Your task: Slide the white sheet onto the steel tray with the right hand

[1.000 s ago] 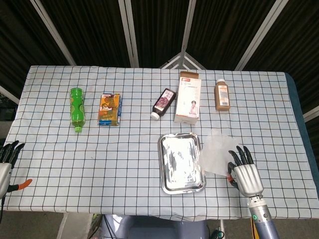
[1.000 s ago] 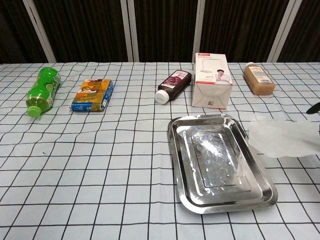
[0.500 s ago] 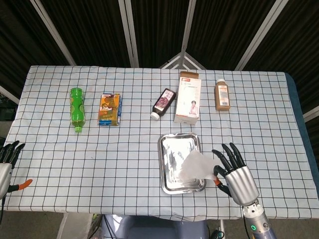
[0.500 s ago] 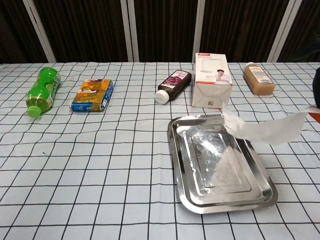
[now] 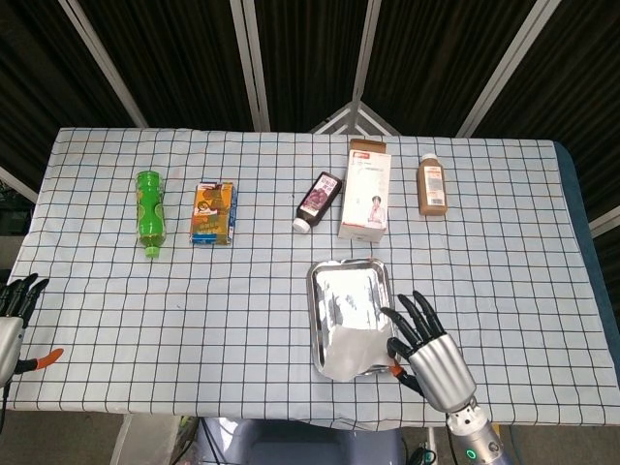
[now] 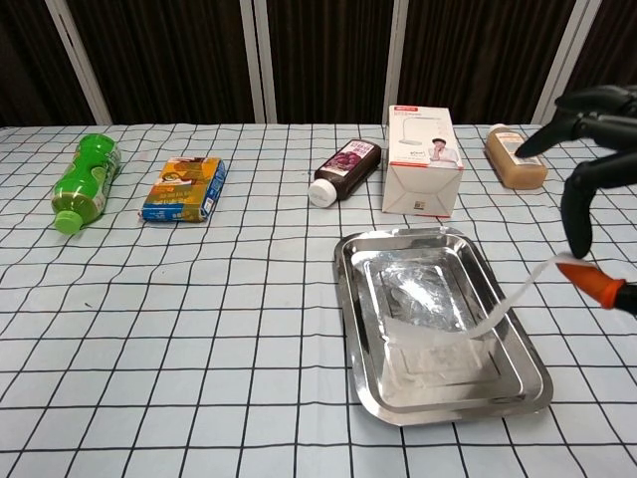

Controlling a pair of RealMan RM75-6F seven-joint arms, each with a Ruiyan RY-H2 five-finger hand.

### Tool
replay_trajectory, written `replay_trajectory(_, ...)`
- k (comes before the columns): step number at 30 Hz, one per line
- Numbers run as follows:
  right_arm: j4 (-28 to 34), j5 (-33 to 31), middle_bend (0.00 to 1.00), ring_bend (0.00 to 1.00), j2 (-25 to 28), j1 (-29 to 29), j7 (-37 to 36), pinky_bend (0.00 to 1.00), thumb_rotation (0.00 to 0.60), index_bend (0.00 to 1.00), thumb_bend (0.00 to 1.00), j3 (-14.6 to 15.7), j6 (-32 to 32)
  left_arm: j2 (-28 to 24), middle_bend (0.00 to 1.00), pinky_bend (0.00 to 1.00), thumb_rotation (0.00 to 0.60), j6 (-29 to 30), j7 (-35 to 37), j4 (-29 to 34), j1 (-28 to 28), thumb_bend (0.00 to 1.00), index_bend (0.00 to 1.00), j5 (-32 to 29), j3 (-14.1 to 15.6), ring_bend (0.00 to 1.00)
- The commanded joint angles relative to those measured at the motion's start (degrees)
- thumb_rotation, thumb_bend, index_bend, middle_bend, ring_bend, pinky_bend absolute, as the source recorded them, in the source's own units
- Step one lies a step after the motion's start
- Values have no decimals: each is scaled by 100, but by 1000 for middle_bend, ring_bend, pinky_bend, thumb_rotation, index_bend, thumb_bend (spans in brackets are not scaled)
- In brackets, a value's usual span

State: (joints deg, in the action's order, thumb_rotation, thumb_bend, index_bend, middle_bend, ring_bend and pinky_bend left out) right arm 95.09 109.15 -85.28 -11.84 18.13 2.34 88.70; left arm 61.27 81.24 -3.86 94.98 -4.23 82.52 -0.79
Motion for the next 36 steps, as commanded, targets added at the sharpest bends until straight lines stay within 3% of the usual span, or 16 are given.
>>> replay_trajectory(1,-255,-58,259,85,-84,30,-25,0,600,664,471,109,-131,-1,0,0,600,-2,4,4,-1,0,0,6,4,0)
replay_trajectory(9,-787,-245,260,85,-333,75,-55,0,600,663,471,211,-376,1,0,0,600,0,-11,10,1,0,0,7,9,0)
replay_trajectory(25,-1441,-448,260,85,-741,-410,-324,0,600,663,470,-66,-995,0,0,0,600,-56,-4,12,-17,0,0,-48,1,0)
replay_trajectory(36,-1729,-466,260,86,-750,-675,-417,0,600,663,470,-142,-1113,8,0,0,600,-65,-31,16,-24,0,0,-74,-7,0)
